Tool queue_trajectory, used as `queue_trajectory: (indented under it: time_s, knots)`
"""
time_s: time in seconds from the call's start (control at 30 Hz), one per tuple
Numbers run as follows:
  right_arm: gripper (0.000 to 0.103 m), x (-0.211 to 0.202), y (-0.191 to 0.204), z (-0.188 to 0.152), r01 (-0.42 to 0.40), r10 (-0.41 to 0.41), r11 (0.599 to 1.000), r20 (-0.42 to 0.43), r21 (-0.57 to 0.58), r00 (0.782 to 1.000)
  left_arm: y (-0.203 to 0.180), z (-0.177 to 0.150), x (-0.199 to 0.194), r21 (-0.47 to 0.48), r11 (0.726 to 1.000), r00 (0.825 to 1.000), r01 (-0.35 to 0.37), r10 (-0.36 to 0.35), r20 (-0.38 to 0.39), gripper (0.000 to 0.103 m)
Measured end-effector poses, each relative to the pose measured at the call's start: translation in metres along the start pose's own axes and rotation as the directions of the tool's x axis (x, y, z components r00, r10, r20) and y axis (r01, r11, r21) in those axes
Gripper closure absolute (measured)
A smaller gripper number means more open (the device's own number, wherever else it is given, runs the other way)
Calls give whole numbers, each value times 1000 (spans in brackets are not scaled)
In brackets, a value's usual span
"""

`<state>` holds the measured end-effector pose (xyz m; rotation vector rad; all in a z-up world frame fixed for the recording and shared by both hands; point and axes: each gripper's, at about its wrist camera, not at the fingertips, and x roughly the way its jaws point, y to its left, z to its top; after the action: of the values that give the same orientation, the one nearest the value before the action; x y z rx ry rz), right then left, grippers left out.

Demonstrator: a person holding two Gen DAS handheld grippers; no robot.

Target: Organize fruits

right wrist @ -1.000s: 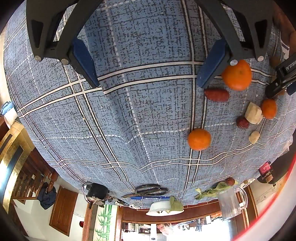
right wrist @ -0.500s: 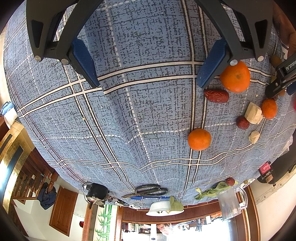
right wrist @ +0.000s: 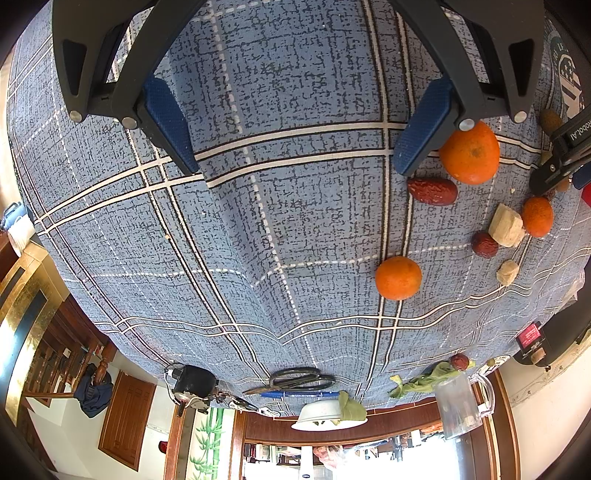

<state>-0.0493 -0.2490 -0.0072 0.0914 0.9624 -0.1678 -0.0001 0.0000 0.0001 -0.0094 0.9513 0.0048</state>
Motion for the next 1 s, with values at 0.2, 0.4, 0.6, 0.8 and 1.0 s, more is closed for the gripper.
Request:
queue_trajectory:
  time_s: [0.2,0.4,0.6,0.8,1.0]
  knots:
    - [0,0,0,0,0,0,1000,0,0,1000,0,0,0,0,1000,1000,0,0,0,1]
    - [0,0,0,0,0,0,1000,0,0,1000,0,0,0,0,1000,1000,0,0,0,1]
    - [0,0,0,0,-6,6,1000,-4,-5,1000,8,-12,-26,40,999,1000,24,-24,4,3]
    - [0,-51,-15,4,-163,165,986,112,-30,980,22,-60,-109,202,977,974,-75,28,223,1]
    - [0,-72,0,3,-377,386,919,63,-114,920,40,-83,-136,217,971,961,-96,33,274,1]
